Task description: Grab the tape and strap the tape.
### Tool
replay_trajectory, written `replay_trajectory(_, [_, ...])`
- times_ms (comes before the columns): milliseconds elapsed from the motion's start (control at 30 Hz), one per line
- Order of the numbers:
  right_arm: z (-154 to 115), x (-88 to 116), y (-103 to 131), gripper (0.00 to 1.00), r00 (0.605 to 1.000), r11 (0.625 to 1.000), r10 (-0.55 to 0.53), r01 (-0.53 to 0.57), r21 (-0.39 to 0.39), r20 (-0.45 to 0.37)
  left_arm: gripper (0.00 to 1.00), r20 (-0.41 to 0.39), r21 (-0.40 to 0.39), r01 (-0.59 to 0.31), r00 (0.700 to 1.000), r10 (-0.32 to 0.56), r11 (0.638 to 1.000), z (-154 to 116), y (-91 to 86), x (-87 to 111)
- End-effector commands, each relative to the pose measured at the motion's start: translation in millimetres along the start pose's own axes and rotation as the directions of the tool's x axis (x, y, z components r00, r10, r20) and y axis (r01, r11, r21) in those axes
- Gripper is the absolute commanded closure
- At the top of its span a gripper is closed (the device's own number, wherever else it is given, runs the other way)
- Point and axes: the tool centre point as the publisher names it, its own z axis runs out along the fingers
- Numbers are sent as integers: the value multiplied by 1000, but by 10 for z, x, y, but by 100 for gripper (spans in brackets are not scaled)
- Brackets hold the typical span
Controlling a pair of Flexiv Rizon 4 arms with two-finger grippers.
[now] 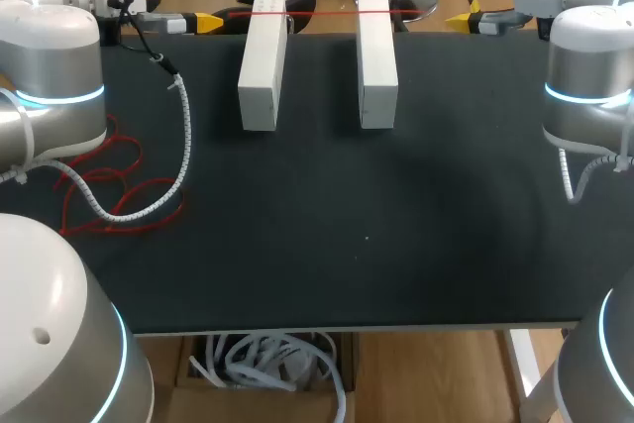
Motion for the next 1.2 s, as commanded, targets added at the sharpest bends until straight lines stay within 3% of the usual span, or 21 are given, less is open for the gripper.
replay_trajectory(33, [-3,-6,-7,0,1000,1000,0,0,-2,-2,0,1,6,-1,1000,1,1000,6,15,0])
replay_trajectory(400, [-3,-6,-7,0,1000,1000,0,0,-2,-2,0,1,6,-1,1000,1,1000,6,15,0])
replay_trajectory(500, [-3,-6,-7,0,1000,1000,0,0,-2,-2,0,-115,24,-110,987,112,994,3,0,-32])
replay_trajectory(533, [-3,-6,-7,0,1000,1000,0,0,-2,-2,0,-175,22,-166,970,167,986,21,-18,-31])
replay_trajectory(600, [-3,-6,-7,0,1000,1000,0,0,-2,-2,0,-312,69,-282,905,289,957,41,-106,15])
replay_trajectory(733, [-3,-6,-7,0,1000,1000,0,0,-2,-2,0,-548,170,-444,699,459,880,94,-265,167])
replay_trajectory(833, [-3,-6,-7,0,1000,1000,0,0,-2,-2,0,-629,270,-514,546,553,814,102,-361,282])
replay_trajectory(867, [-3,-6,-7,0,1000,1000,0,0,-2,-2,0,-643,272,-531,520,562,803,111,-377,298])
replay_trajectory(1200, [-3,-6,-7,0,1000,1000,0,0,-2,-2,0,-643,272,-531,520,562,803,111,-377,298])
